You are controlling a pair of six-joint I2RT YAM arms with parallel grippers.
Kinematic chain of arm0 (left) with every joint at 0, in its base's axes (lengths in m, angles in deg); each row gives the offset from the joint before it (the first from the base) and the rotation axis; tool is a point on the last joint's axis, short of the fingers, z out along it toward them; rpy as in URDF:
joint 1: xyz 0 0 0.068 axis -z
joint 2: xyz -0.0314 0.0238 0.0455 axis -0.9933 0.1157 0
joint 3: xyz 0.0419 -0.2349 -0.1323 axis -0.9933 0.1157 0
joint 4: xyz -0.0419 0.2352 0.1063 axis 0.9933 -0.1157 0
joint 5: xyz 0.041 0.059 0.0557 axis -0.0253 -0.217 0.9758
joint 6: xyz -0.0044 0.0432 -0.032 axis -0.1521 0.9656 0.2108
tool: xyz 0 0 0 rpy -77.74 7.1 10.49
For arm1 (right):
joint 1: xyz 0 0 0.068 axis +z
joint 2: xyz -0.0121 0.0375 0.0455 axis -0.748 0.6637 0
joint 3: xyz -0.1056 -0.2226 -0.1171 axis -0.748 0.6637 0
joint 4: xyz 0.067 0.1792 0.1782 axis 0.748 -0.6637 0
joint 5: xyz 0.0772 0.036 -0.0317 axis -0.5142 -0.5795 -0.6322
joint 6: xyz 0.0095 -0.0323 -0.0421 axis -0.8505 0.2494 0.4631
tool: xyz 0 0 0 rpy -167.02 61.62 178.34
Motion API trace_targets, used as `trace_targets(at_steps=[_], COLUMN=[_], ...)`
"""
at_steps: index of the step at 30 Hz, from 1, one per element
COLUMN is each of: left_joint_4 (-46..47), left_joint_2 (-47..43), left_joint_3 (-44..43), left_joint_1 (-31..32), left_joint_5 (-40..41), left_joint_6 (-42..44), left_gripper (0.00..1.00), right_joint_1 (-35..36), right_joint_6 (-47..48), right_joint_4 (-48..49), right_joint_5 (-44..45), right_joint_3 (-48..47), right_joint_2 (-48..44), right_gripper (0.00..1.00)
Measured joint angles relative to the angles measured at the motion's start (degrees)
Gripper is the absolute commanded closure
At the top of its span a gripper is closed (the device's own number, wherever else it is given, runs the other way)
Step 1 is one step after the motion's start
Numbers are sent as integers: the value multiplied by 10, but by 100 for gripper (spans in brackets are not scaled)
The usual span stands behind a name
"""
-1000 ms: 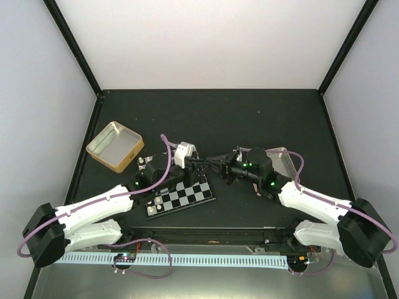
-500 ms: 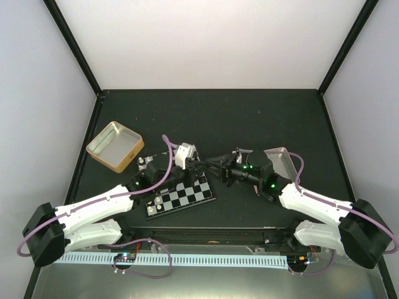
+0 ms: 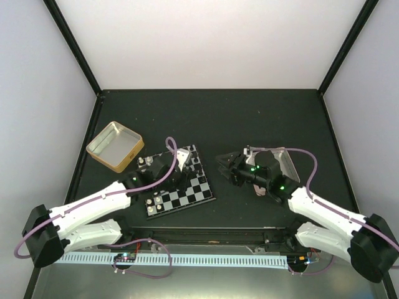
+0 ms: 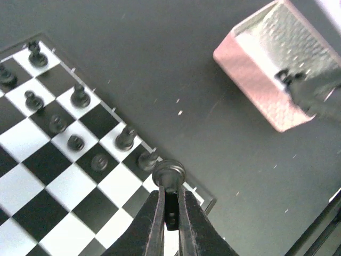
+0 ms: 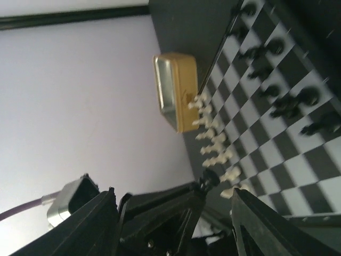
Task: Set up the chess pieces on the board
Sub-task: Place the chess piece on the chessboard.
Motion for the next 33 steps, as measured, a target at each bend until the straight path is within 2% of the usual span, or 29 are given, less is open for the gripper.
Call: trace_targets(at_steps=[6, 14, 22, 33], left_joint_4=[-160, -246, -277, -292], left_joint_2=[68, 203, 290, 377], left_joint_3=[-80, -134, -222, -284], left_joint_1=[0, 2, 44, 57], left_joint_5=[2, -19, -16, 6], left_joint_6=[26, 42, 45, 45], left_gripper=[99, 99, 97, 94], right_joint_1=[-37, -66, -70, -73], right_joint_6=[146, 289, 332, 343], right_joint_4=[-169, -331, -419, -447], right_joint_5=[90, 238, 345, 381], right_joint_3=[-50, -110, -110, -101], right_joint_2=[-45, -97, -163, -178], right_gripper=[40, 39, 39, 38])
